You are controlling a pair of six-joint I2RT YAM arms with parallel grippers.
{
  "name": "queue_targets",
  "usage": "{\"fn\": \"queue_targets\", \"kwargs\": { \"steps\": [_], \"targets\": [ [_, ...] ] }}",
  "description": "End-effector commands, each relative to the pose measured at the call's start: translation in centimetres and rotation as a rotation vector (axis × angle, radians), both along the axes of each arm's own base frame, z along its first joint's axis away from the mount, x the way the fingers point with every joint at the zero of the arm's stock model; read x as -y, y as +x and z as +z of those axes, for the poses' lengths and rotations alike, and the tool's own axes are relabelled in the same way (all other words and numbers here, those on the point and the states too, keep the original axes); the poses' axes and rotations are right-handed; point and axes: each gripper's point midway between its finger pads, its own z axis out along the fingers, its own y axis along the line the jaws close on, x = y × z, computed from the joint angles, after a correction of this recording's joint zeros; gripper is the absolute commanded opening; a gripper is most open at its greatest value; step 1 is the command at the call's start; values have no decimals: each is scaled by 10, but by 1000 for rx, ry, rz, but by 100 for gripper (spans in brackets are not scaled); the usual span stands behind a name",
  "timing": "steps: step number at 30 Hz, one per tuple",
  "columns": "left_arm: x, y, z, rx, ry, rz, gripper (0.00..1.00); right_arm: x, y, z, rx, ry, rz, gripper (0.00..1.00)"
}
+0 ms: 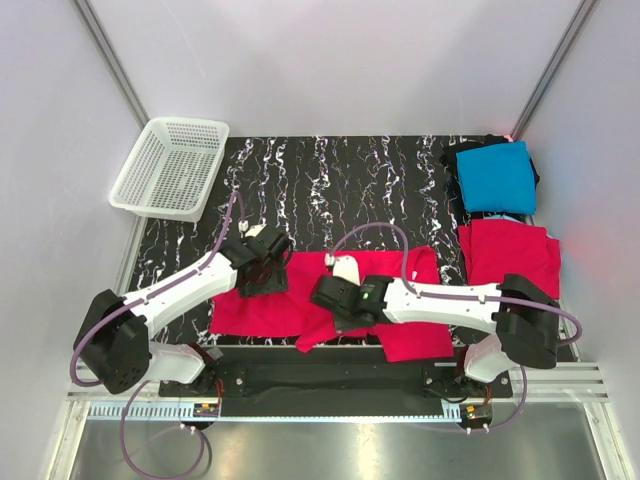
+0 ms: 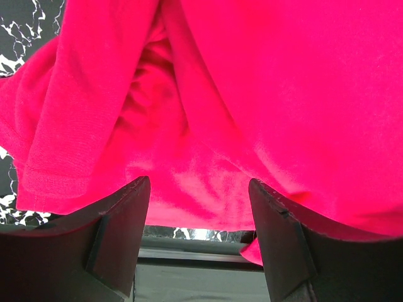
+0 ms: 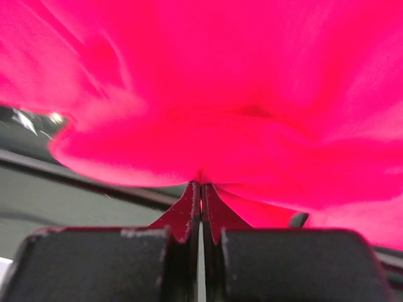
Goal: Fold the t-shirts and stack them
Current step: Flatten the tshirt out
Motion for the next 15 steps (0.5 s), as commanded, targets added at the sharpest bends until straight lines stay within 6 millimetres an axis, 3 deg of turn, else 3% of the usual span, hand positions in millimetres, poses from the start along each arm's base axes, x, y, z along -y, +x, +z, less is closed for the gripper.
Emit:
{"fn": "queue_targets", "kwargs": {
  "steps": [1, 5, 6, 8, 9, 11, 13, 14, 15],
  "targets": [
    [2, 3, 11, 34, -20, 3, 69, 14, 45, 37, 161, -43, -34, 0],
    [3, 4, 13, 38, -27, 10, 69, 33, 88, 47, 195, -30, -106, 0],
    [3, 5, 13, 42, -24, 10, 69, 47, 108, 45, 199, -52, -137, 0],
    [1, 6, 14, 45, -19, 24, 69, 50, 134, 52, 223, -28, -160, 0],
    [-1, 7, 15, 55, -11, 32, 69, 64, 157, 51, 232, -49, -176, 0],
    [-2, 9, 17, 64, -12, 50, 69, 64, 193, 67, 285, -24, -169, 0],
    [-3, 14, 20, 80, -14, 70, 69, 78, 230, 62, 279, -38, -208, 0],
    [-4, 16, 19, 78, -10, 77, 69, 68, 253, 80, 318, 17, -206, 0],
    [-5, 18, 20, 80, -7, 81, 69, 67, 268, 65, 294, -1, -182, 0]
  ]
}}
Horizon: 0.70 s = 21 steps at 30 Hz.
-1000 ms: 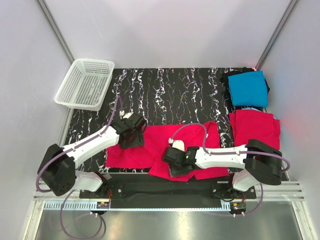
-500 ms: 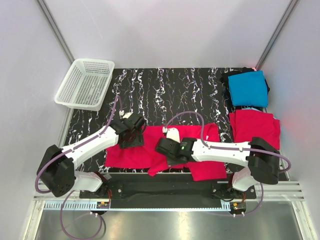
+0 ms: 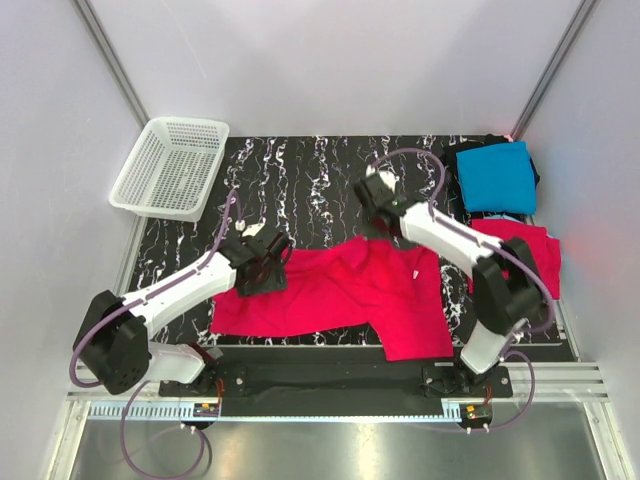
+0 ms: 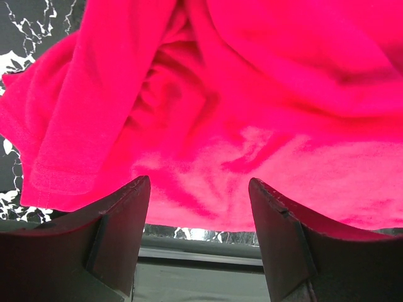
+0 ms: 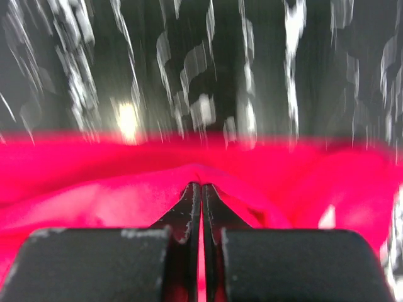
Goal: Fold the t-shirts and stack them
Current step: Flatten the tshirt out
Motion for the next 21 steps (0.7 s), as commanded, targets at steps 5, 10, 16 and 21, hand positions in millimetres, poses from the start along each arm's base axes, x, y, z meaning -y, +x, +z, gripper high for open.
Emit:
{"fn": "queue_targets", "kwargs": {
  "steps": [5, 10, 16, 21],
  "targets": [
    [6, 28, 25, 76, -22, 37, 69, -21, 166, 34, 185, 106, 95, 0],
    [9, 29, 23, 59, -27, 25, 69, -3, 233, 3, 173, 86, 26, 0],
    [9, 25, 17, 38, -24, 23, 68, 40, 275, 4, 183, 130, -118, 8],
    [9, 29, 14, 38, -7, 23, 68, 52, 270, 20, 199, 95, -145, 32]
  ]
}}
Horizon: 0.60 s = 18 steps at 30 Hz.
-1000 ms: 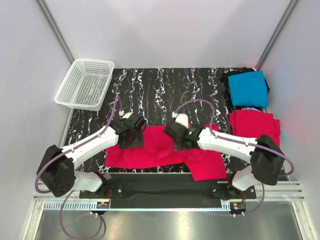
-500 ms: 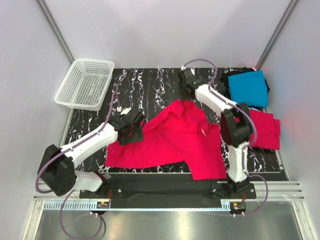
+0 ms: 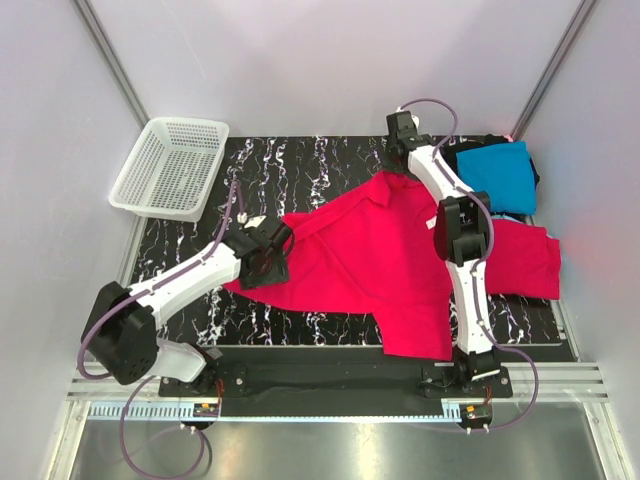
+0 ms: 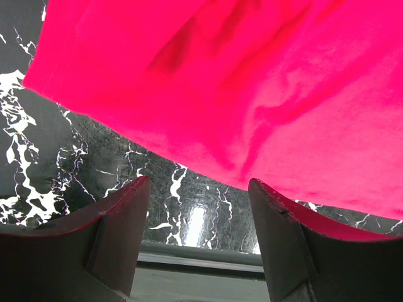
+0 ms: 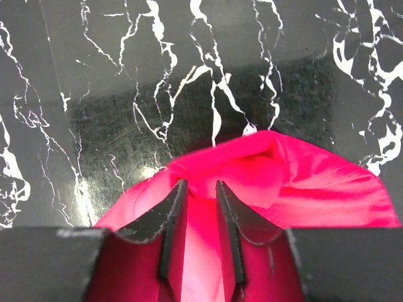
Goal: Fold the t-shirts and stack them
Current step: Flatten the tshirt out
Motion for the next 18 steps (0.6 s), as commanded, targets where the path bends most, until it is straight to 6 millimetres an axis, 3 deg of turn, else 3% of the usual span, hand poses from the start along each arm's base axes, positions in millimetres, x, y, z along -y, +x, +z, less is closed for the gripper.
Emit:
{"fn": "queue_targets", "kwargs": {
  "steps": [1, 2, 3, 4, 5, 6, 8, 9, 12, 13, 16, 17, 18],
  "targets": [
    [3, 13, 3, 30, 4, 5, 68, -10, -6, 45, 60, 13, 14, 32],
    [2, 14, 2, 31, 13, 7, 68, -8, -13, 40, 40, 10, 8, 33],
    [-1, 15, 0, 34, 35, 13, 68, -6, -18, 62, 73, 18, 8, 35],
    [-4, 15, -2, 34, 46, 19, 68, -2, -25, 57, 68, 7, 0, 35],
    [-6, 15, -3, 35, 54, 30, 68, 0, -28, 65, 90, 9, 0, 36],
    [-11, 16, -4, 47, 75, 45, 68, 1, -33, 94, 146, 23, 2, 37],
    [-24, 15, -6, 63, 112, 90, 68, 0, -42, 102, 167, 42, 23, 39],
    [-33, 9, -11, 50, 137, 111, 68, 0, -48, 122, 197, 59, 31, 40],
    [-55, 4, -16, 51, 139, 240, 68, -11, -67, 134, 181, 118, 91, 41],
    [-60, 4, -16, 55, 130, 281, 67, -12, -77, 127, 146, 128, 100, 41],
    [-65, 5, -17, 82, 124, 357, 66, -19, -100, 139, 144, 180, 133, 39],
    [-65, 6, -18, 82, 124, 373, 66, -18, -112, 127, 114, 176, 138, 39],
    [-65, 8, -17, 88, 121, 389, 66, -20, -122, 140, 135, 182, 149, 39]
  ]
}}
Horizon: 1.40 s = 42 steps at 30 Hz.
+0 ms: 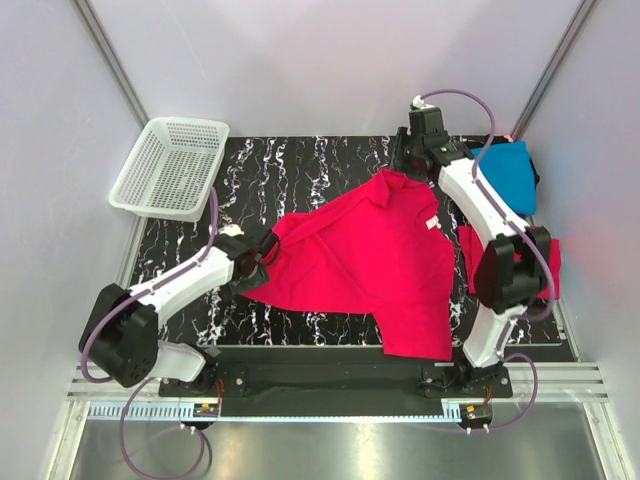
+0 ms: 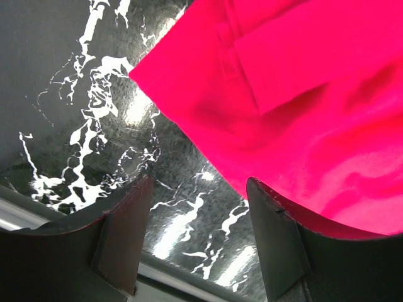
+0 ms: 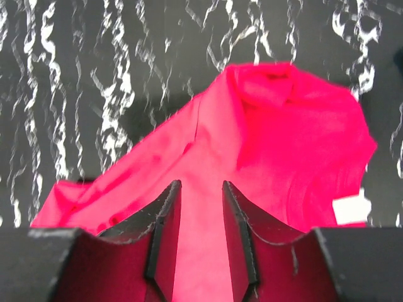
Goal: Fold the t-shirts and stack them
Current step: Flatten the tshirt out
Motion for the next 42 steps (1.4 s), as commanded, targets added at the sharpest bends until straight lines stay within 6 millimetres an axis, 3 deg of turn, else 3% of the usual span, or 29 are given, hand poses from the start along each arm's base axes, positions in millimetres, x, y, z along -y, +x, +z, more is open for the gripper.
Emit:
{"fn": "queue_targets", "kwargs": {
  "steps": [1, 6, 7, 8, 10, 11, 15, 22, 29, 32, 33, 34, 37, 39, 42],
  "targets": [
    [-5, 15, 7, 94, 1, 113, 66, -14, -35, 11, -4, 47, 63, 39],
    [-6, 27, -3, 67, -24, 148, 64, -15, -90, 21, -6, 96, 109, 39],
    [-11, 30, -6, 59, -36, 174, 63, -16, -102, 11, -34, 103, 117, 39],
    [-9, 36, -9, 66, -71, 182, 63, -15, -112, 22, -11, 118, 123, 40],
    [-21, 35, -20, 47, -96, 223, 61, -16, -129, 14, -35, 138, 136, 40],
    [-19, 39, -22, 47, -138, 225, 61, -15, -137, 22, -18, 152, 144, 40],
    [-34, 43, -22, 62, -131, 259, 61, -15, -158, 17, -41, 173, 155, 40],
    [-43, 35, -36, 27, -137, 292, 61, -16, -184, -8, -108, 165, 149, 40],
    [-51, 24, -52, -20, -120, 327, 56, -15, -207, -10, -127, 159, 145, 40],
    [-51, 23, -58, -23, -116, 318, 45, -4, -223, -22, -169, 114, 96, 40],
    [-51, 25, -58, -19, -120, 315, 30, 4, -231, -35, -207, 84, 66, 40],
    [-50, 26, -60, -20, -125, 314, 21, 5, -238, -38, -220, 90, 52, 39],
    [-48, 28, -64, -40, -131, 299, 3, 18, -261, -58, -282, 64, 2, 39],
    [-46, 30, -64, -40, -137, 293, 0, 29, -276, -72, -334, 42, -43, 39],
    [-43, 30, -61, -35, -156, 277, 0, 35, -295, -76, -374, 61, -78, 38]
  ]
}}
